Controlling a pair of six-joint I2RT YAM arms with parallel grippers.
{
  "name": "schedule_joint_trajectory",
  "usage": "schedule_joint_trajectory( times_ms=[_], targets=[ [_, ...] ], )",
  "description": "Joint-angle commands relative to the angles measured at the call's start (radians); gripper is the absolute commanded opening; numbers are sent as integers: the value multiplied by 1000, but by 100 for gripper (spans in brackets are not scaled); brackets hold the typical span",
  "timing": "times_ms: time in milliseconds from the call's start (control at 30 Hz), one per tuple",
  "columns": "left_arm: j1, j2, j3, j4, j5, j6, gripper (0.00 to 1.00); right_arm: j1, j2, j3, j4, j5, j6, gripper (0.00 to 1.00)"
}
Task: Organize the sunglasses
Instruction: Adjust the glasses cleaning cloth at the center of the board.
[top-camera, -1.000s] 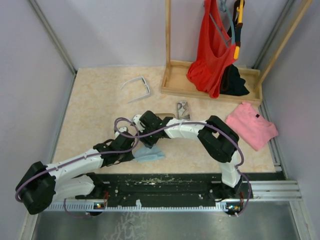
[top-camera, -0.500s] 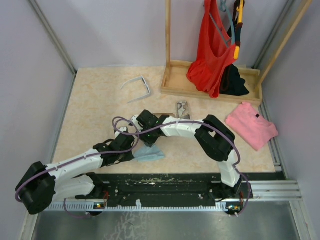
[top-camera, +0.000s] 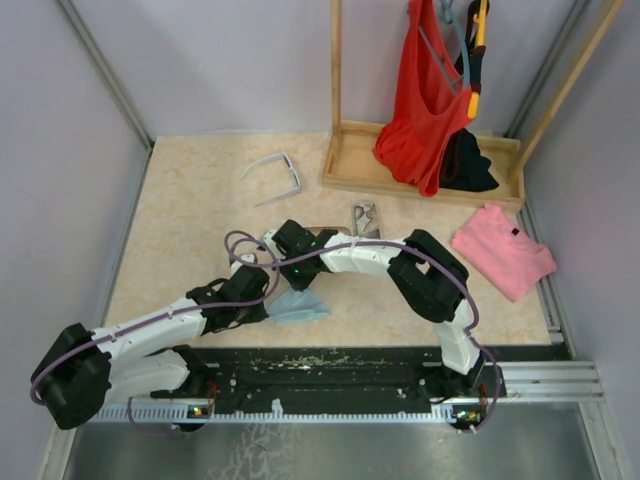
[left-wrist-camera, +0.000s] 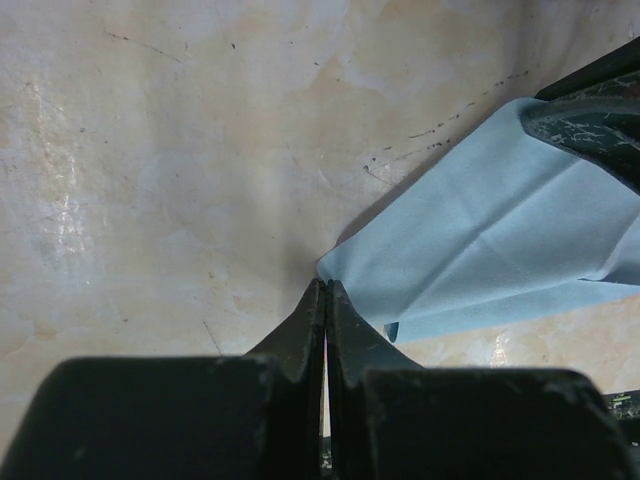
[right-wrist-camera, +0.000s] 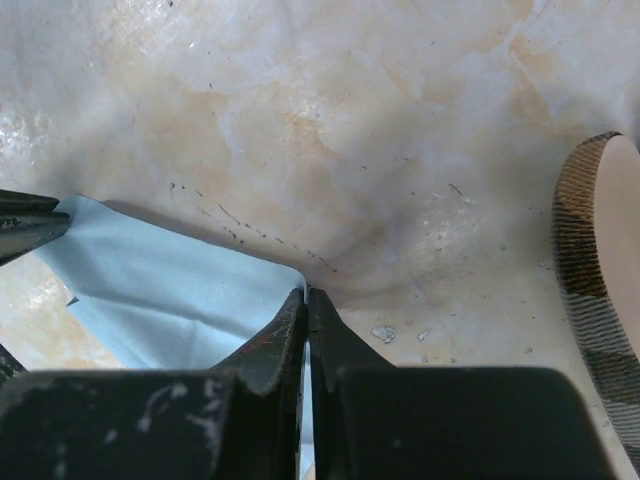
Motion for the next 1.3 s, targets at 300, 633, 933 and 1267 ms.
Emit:
schedule_joint_trajectory(
  times_ms=[300, 633, 933, 1267],
  targets=[
    [-3, 37, 82, 126, -35, 187, 1, -22, -189, -214, 150, 182, 210, 0],
    [-4, 165, 140, 281, 10, 281, 1, -50, -350, -397, 292, 297, 308, 0],
    [-3, 247, 213, 327, -21, 358, 1, -95, -424, -421, 348, 310, 290, 0],
    [-3, 185, 253, 307, 3, 388, 1, -108, -526, -453, 362, 248, 286, 0]
  ],
)
